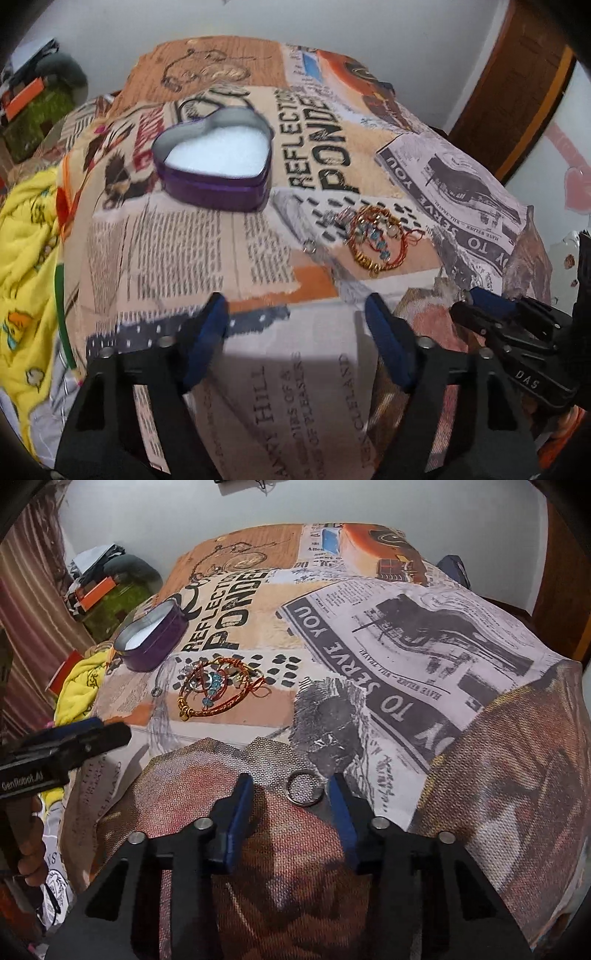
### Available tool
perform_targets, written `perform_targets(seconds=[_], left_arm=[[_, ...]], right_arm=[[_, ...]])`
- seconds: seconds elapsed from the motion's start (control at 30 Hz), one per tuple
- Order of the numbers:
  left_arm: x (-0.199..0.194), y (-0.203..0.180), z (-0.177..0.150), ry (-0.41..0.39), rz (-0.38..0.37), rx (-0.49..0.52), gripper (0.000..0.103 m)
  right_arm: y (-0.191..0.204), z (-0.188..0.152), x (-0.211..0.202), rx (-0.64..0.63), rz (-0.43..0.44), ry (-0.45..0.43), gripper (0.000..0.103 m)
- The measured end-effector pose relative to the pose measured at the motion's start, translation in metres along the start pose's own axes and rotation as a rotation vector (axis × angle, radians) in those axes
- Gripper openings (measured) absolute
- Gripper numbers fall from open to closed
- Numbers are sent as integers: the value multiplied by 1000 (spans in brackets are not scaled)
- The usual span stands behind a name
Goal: Organize jewelry
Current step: 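Lower the right tool to the jewelry pile and grasp a silver ring, then lift the silver ring with the right tool and carry it to the heart tin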
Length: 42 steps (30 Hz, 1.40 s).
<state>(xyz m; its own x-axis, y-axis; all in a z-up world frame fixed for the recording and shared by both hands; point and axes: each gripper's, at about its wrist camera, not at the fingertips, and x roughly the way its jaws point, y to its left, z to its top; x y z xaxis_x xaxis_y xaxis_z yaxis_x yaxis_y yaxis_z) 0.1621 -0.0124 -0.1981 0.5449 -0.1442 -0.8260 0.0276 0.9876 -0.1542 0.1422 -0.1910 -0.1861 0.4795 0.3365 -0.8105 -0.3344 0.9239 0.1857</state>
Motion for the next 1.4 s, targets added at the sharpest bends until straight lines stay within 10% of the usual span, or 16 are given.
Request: perform_targets(seconds=[0.23, 0.7, 1.4], left_arm=[[11, 4, 15, 2, -30, 7, 36], [35, -6, 27, -14, 14, 76, 9], [-35, 9, 29, -159, 20, 33, 8]], right_arm=[[-2, 5, 3, -12, 8, -1, 20], [-4, 23, 4, 9, 46, -39, 20], [38, 62, -44, -62, 95, -213, 20]])
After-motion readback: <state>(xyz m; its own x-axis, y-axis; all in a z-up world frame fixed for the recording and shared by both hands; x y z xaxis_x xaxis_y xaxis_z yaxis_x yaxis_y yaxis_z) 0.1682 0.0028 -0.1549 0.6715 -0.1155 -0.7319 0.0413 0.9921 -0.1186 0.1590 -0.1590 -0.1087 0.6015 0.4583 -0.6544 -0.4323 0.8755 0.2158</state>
